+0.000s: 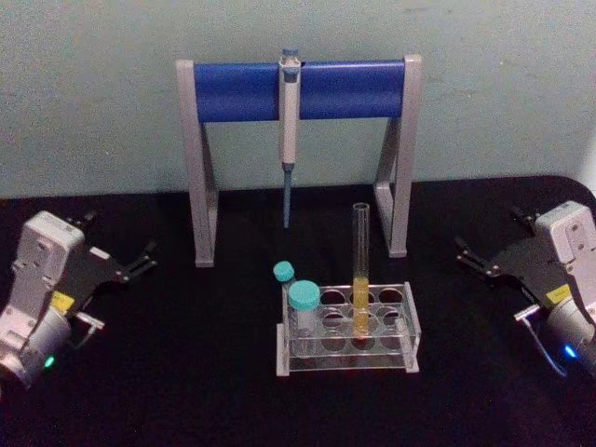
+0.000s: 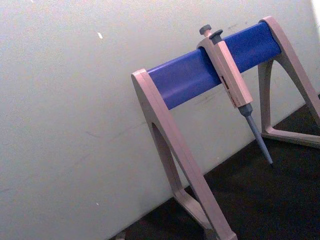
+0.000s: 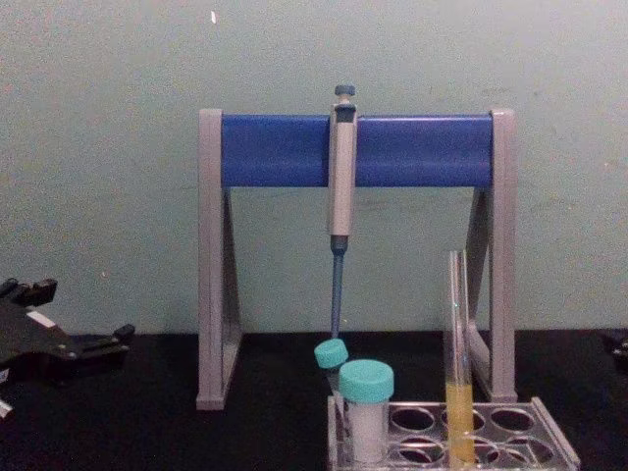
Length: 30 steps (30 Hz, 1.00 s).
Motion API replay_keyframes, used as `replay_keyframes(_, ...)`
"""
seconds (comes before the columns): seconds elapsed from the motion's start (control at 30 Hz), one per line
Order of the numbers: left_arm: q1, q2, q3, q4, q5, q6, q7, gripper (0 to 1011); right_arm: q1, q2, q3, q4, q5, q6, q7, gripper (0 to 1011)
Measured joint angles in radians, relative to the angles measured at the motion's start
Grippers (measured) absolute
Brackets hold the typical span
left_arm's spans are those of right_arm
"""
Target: Pick up the test tube from the test tube rack, shake it, then place it back into the test tube rack.
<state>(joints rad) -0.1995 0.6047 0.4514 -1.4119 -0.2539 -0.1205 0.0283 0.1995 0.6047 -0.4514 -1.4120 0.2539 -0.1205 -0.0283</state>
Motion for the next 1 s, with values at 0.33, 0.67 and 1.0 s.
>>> replay_keyframes(0.33,0.0,0.0,0.0,0.0,0.0,0.0,0.0,1009,0.0,0.0,0.0,0.0,0.0,0.0,0.0,1000)
replay_keyframes(0.67,0.0,0.0,0.0,0.0,0.0,0.0,0.0,1010,0.0,0.0,0.0,0.0,0.0,0.0,0.0,1000)
replay_keyframes(1.0,0.0,0.0,0.0,0.0,0.0,0.0,0.0,1010,0.0,0.0,0.0,0.0,0.0,0.0,0.0,1000)
